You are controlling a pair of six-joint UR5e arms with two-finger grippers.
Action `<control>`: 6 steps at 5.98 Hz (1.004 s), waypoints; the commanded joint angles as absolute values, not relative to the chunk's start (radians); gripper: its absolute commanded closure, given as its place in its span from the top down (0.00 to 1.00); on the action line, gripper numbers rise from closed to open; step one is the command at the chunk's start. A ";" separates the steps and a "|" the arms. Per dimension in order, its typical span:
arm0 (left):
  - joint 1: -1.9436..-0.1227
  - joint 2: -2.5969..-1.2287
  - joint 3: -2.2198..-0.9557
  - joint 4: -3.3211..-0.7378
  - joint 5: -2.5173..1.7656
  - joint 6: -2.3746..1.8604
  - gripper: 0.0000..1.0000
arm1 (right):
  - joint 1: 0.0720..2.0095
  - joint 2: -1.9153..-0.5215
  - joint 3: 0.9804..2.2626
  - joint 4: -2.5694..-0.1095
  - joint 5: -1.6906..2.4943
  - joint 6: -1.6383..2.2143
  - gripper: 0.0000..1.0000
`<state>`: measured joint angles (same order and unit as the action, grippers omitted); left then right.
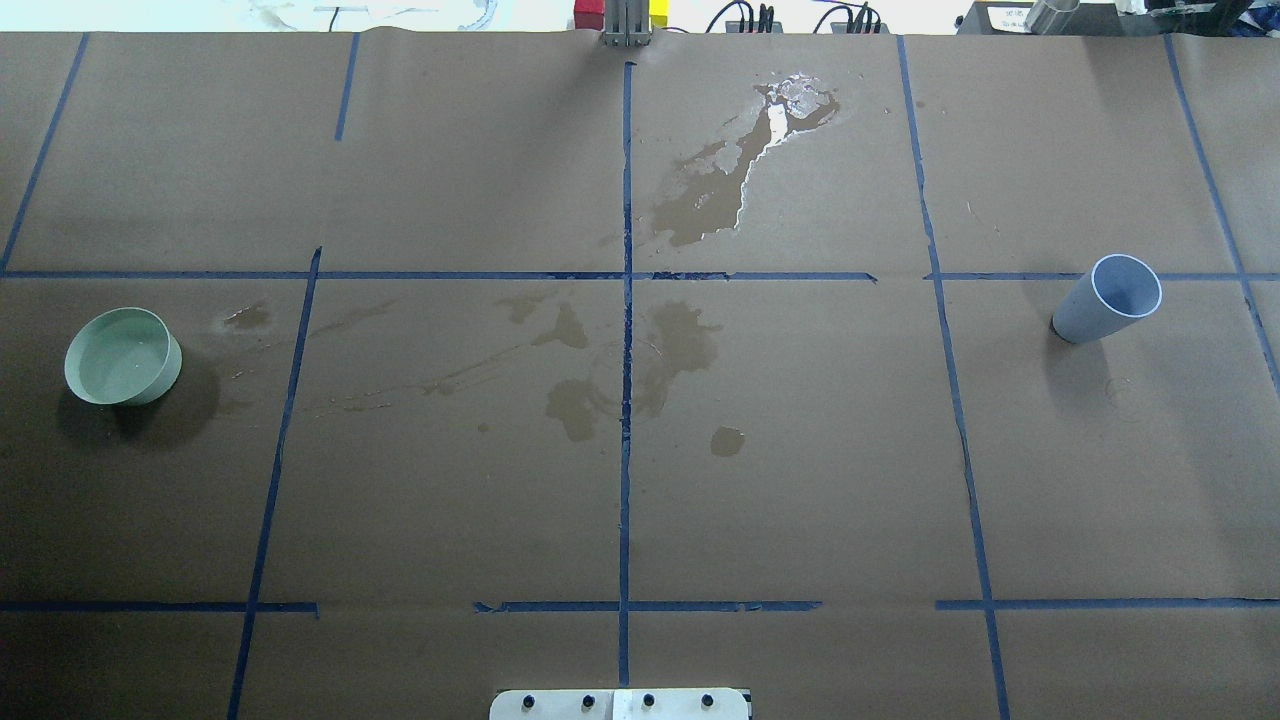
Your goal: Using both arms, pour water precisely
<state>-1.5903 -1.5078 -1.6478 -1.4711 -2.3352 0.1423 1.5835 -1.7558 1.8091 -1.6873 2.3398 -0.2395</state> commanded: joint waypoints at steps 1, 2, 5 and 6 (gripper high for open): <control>-1.585 -1.503 -1.649 -1.474 -2.335 0.146 1.00 | 1.585 -1.767 1.807 -1.687 2.335 -0.247 1.00; -1.585 -1.503 -1.651 -1.473 -2.333 0.147 1.00 | 1.583 -1.766 1.769 -1.687 2.339 -0.247 1.00; -1.585 -1.502 -1.660 -1.471 -2.341 0.146 1.00 | 1.583 -1.755 1.764 -1.686 2.344 -0.252 1.00; -1.585 -1.502 -1.661 -1.471 -2.339 0.146 1.00 | 1.582 -1.753 1.761 -1.686 2.344 -0.249 1.00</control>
